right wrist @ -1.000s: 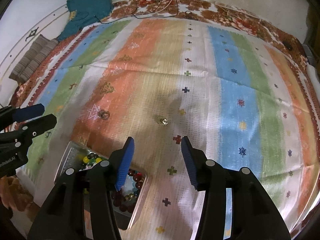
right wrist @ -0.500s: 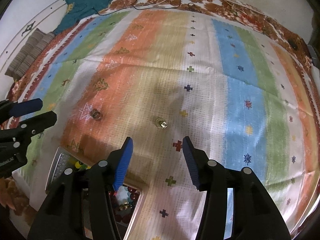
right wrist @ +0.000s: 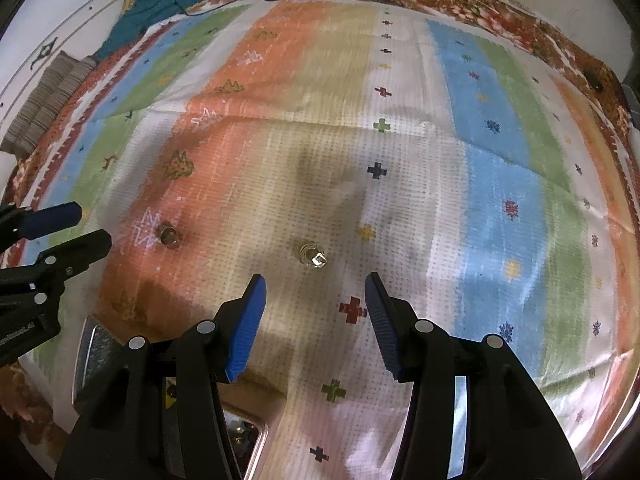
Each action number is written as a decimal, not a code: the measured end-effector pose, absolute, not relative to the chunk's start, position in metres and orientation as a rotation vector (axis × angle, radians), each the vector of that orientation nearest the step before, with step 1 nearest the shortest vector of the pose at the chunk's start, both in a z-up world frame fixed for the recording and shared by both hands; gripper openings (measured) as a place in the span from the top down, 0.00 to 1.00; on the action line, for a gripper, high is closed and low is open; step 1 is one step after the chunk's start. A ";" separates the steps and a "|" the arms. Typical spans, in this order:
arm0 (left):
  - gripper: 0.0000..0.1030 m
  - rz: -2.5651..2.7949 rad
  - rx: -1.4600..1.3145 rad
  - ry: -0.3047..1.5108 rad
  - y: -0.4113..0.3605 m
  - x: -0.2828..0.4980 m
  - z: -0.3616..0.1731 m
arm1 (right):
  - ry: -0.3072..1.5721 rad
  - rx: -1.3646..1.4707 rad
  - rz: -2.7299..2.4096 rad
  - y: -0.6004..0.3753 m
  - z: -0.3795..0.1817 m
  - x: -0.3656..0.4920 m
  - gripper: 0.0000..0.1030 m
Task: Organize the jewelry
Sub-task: 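Move the left tool to the small ring while the right tool approaches the gold charm, then grasp the small ring with the left tool while the right tool grasps the gold charm, then carry the ring and charm over the tin and open both tools to drop them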
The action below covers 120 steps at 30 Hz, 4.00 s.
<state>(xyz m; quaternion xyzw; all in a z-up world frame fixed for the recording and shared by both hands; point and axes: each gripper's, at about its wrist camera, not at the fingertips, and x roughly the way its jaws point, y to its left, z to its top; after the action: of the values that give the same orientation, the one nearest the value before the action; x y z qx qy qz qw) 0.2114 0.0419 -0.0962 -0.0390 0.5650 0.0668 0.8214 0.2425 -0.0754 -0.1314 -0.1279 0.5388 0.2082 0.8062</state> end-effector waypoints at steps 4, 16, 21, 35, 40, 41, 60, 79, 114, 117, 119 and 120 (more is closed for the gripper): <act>0.51 0.137 -0.087 1.223 0.044 0.219 -0.105 | 1.165 -0.283 0.445 -0.073 -0.137 0.248 0.50; 0.51 0.136 -0.071 1.286 0.047 0.236 -0.130 | 1.213 -0.333 0.430 -0.063 -0.160 0.261 0.50; 0.51 0.129 -0.055 1.309 0.046 0.239 -0.141 | 1.220 -0.349 0.426 -0.062 -0.167 0.266 0.50; 0.56 0.101 -0.054 1.350 0.047 0.256 -0.163 | 1.237 -0.366 0.429 -0.053 -0.181 0.280 0.64; 0.75 0.080 -0.040 1.355 0.041 0.259 -0.165 | 1.246 -0.366 0.426 -0.053 -0.182 0.284 0.77; 0.81 0.080 -0.031 1.359 0.040 0.259 -0.166 | 1.248 -0.366 0.429 -0.053 -0.182 0.284 0.80; 0.82 0.092 -0.046 1.325 0.036 0.242 -0.146 | 1.208 -0.350 0.446 -0.056 -0.175 0.275 0.90; 0.82 0.050 -0.083 1.222 0.028 0.219 -0.101 | 1.131 -0.283 0.453 -0.070 -0.131 0.252 0.90; 0.82 -0.025 -0.104 1.058 0.010 0.155 -0.037 | 0.982 -0.233 0.526 -0.085 -0.072 0.180 0.90; 0.82 -0.019 -0.109 1.051 0.011 0.150 -0.034 | 0.978 -0.239 0.531 -0.084 -0.072 0.173 0.90; 0.82 -0.023 -0.111 1.045 0.010 0.147 -0.032 | 0.974 -0.244 0.537 -0.083 -0.071 0.168 0.90; 0.82 -0.024 -0.112 1.042 0.010 0.144 -0.031 | 0.973 -0.244 0.541 -0.083 -0.071 0.166 0.90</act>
<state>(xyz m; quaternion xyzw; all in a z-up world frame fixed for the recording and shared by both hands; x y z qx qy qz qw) 0.1444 0.0102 -0.0310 -0.0535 0.4973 -0.0115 0.8658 0.1663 -0.0831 -0.0707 -0.1155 0.4607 0.2562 0.8419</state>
